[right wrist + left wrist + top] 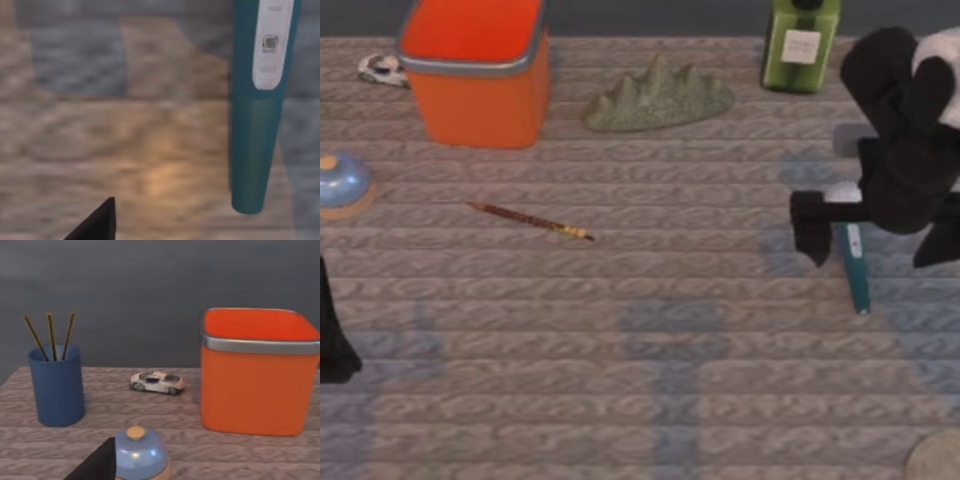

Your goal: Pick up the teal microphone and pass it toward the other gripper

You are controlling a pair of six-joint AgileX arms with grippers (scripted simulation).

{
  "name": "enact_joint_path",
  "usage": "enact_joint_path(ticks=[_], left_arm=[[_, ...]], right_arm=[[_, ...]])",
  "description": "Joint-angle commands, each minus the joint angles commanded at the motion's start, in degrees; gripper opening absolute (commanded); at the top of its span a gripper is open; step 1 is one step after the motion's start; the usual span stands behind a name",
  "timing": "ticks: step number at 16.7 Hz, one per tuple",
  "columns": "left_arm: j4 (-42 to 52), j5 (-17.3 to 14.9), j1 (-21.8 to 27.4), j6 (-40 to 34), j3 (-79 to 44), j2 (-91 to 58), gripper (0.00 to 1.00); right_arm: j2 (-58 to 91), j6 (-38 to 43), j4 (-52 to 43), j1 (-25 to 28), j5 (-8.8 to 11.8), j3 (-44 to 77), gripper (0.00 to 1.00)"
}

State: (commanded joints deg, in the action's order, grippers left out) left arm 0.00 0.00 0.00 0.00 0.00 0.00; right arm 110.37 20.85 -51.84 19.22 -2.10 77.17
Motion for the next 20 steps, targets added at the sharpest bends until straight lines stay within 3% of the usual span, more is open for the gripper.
enact_joint_path(ticks=[6,11,20], left_arm=[[0.0,0.0,0.0,0.0,0.0,0.0,1.00],[0.0,0.0,0.0,0.0,0.0,0.0,1.00],[0.0,0.0,0.0,0.0,0.0,0.0,1.00]], right_arm=[[7.8,-0.1,14.4,-0.2,0.0,-6.2,1.00],[8.6,-0.1,15.7,-0.2,0.0,-6.9,1.00],[8.6,-0.1,15.7,-0.2,0.0,-6.9,0.32]])
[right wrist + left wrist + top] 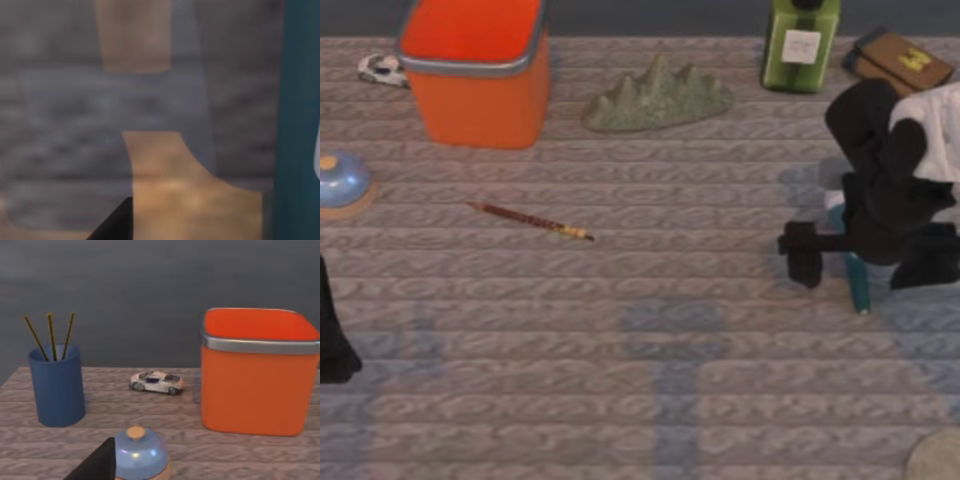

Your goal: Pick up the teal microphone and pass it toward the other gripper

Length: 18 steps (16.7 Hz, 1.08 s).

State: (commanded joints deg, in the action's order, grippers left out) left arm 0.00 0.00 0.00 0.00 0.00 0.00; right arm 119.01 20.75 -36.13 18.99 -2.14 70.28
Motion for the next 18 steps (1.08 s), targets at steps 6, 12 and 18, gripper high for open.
enact_joint_path(ticks=[6,12,18], left_arm=[[0.0,0.0,0.0,0.0,0.0,0.0,1.00],[0.0,0.0,0.0,0.0,0.0,0.0,1.00],[0.0,0.0,0.0,0.0,0.0,0.0,1.00]], right_arm=[[0.0,0.0,0.0,0.0,0.0,0.0,0.00],[0.0,0.0,0.0,0.0,0.0,0.0,0.00],[-4.6,-2.2,4.7,0.2,1.2,0.2,0.00]])
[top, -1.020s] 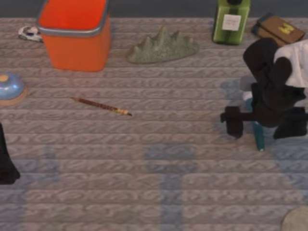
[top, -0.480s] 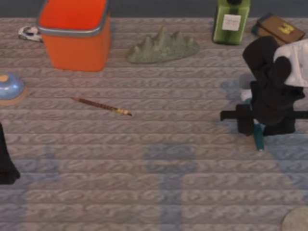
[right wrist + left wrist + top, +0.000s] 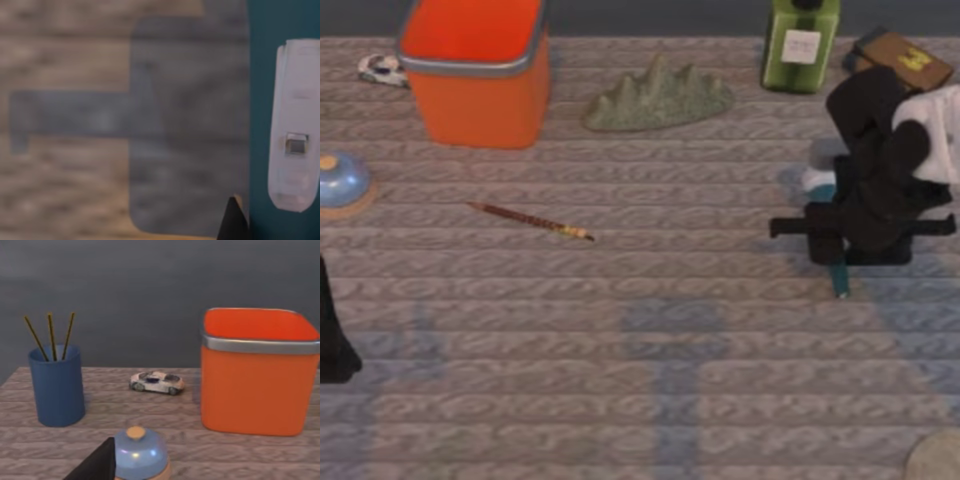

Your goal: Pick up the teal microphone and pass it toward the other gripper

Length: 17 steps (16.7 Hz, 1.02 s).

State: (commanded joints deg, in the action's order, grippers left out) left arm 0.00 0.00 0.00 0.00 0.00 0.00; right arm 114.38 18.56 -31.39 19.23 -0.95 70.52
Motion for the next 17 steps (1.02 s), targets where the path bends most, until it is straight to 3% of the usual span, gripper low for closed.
enact_joint_path(ticks=[4,13,17], left_arm=[[0.0,0.0,0.0,0.0,0.0,0.0,1.00],[0.0,0.0,0.0,0.0,0.0,0.0,1.00],[0.0,0.0,0.0,0.0,0.0,0.0,1.00]], right_arm=[[-2.8,-3.1,14.2,-0.1,5.1,-3.4,0.00],[-13.4,-12.7,59.2,-0.6,20.1,-16.2,0.00],[-18.5,-16.3,72.9,-0.9,25.0,-20.4,0.00]])
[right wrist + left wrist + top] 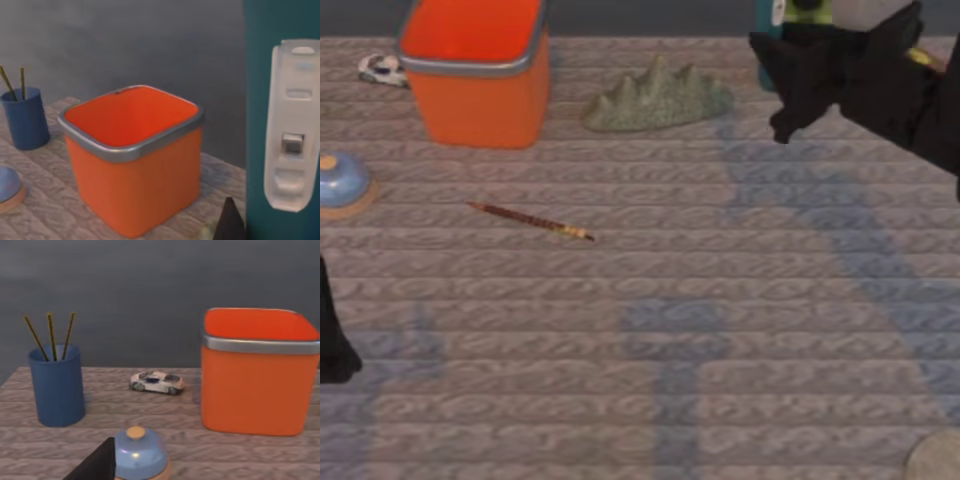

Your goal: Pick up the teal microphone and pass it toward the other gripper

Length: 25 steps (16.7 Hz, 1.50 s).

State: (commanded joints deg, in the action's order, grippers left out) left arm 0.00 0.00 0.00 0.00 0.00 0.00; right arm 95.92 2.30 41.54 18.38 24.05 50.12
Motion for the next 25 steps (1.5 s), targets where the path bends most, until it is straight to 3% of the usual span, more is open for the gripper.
enact_joint_path(ticks=[3,8,11,16,18,20,25], left_arm=[[0.0,0.0,0.0,0.0,0.0,0.0,1.00],[0.0,0.0,0.0,0.0,0.0,0.0,1.00],[0.0,0.0,0.0,0.0,0.0,0.0,1.00],[0.0,0.0,0.0,0.0,0.0,0.0,1.00],[0.0,0.0,0.0,0.0,0.0,0.0,1.00],[0.0,0.0,0.0,0.0,0.0,0.0,1.00],[0.0,0.0,0.0,0.0,0.0,0.0,1.00]], right_arm=[[-1.9,-1.2,3.9,-0.1,1.6,-1.3,0.00],[-1.8,-1.1,4.1,0.3,1.5,-1.1,0.00],[-2.0,-0.9,6.8,3.8,-1.8,-2.5,0.00],[-3.0,-0.2,14.4,13.8,-11.7,-7.1,0.00],[-3.5,0.0,16.6,16.8,-14.6,-8.5,0.00],[-3.7,0.1,17.3,17.6,-15.5,-9.0,0.00],[-3.5,0.1,17.2,17.5,-15.3,-8.9,0.00]])
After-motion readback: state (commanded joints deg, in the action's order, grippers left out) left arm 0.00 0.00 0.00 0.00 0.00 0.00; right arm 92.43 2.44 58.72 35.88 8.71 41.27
